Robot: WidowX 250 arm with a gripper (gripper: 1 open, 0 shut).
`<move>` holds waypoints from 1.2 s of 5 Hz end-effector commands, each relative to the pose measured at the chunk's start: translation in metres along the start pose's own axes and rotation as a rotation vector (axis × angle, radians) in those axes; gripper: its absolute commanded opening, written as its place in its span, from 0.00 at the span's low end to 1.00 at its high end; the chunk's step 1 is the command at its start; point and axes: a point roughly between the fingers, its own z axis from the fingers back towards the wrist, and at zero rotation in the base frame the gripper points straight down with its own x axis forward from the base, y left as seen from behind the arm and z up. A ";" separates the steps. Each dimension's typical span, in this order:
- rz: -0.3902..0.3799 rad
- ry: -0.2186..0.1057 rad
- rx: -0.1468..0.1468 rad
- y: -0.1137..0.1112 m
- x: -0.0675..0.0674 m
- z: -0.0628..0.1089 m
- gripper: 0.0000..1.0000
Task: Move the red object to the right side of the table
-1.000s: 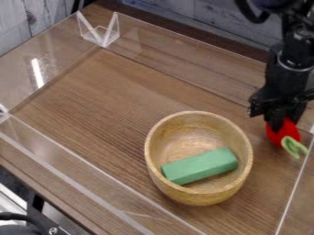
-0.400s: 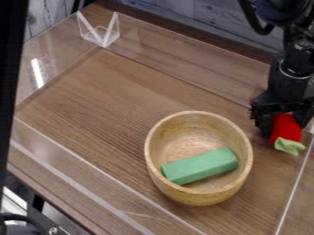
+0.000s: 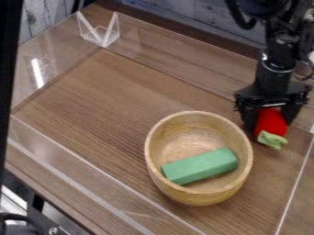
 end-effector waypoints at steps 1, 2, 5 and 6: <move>-0.048 -0.070 -0.082 -0.008 0.013 0.041 1.00; -0.080 -0.069 -0.094 -0.010 0.016 0.054 0.00; 0.016 -0.085 -0.086 -0.025 -0.001 0.034 0.00; 0.054 -0.093 -0.062 -0.028 -0.007 0.020 0.00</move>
